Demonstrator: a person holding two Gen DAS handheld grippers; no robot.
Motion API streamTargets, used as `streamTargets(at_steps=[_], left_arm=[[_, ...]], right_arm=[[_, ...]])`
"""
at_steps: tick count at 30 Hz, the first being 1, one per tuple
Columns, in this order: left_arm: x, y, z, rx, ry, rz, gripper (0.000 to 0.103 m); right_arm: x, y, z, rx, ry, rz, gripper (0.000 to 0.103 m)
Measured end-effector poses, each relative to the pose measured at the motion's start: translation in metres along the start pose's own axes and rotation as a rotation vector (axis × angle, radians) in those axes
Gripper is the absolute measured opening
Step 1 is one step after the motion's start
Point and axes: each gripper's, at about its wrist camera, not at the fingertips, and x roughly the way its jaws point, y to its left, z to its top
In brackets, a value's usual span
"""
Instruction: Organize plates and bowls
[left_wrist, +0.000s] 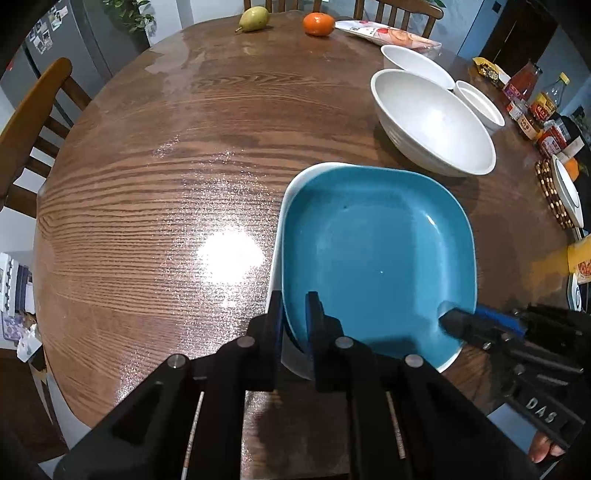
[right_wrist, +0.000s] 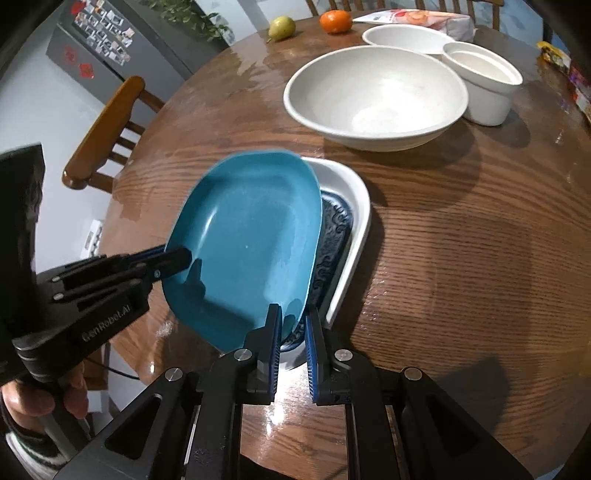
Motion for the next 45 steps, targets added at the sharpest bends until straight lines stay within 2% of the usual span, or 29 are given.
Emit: streamTargets(at_steps=[4,6,7,8,10,12,13,15,23,34,45], left_arm=[[-0.003,0.000,0.003,0.008,-0.012,0.005,0.012],[-0.007,0.002,0.004,0.008,-0.027,0.022,0.025],[-0.009,0.003,0.005,0.003,-0.034,0.022,0.038],[-0.012,0.006,0.006,-0.007,-0.044,0.018,0.045],[-0.017,0.010,0.008,-0.016,-0.059,0.023,0.046],[-0.020,0.011,0.010,-0.022,-0.068,0.023,0.047],[-0.023,0.012,0.012,-0.025,-0.073,0.021,0.051],[-0.028,0.011,0.015,-0.024,-0.086,0.020,0.058],[-0.038,-0.003,0.031,0.010,-0.124,0.003,0.080],[-0.037,-0.024,0.066,0.045,-0.147,-0.023,0.083],[-0.027,-0.041,0.106,0.087,-0.173,-0.028,0.083]], right_arm=[[-0.008,0.004,0.003,-0.002,-0.029,-0.046,0.012],[-0.014,0.002,0.005,0.003,-0.053,-0.061,0.012],[-0.017,0.000,0.007,0.006,-0.061,-0.064,0.012],[-0.019,-0.001,0.008,0.010,-0.068,-0.070,0.012],[-0.025,-0.005,0.010,0.020,-0.088,-0.084,0.014],[-0.030,-0.007,0.011,0.025,-0.104,-0.094,0.021],[-0.032,-0.009,0.013,0.030,-0.113,-0.100,0.024],[-0.037,-0.010,0.014,0.035,-0.127,-0.112,0.038],[-0.061,-0.022,0.019,0.068,-0.200,-0.158,0.053],[-0.080,-0.035,0.032,0.130,-0.270,-0.200,0.055],[-0.078,-0.050,0.055,0.176,-0.288,-0.200,0.055]])
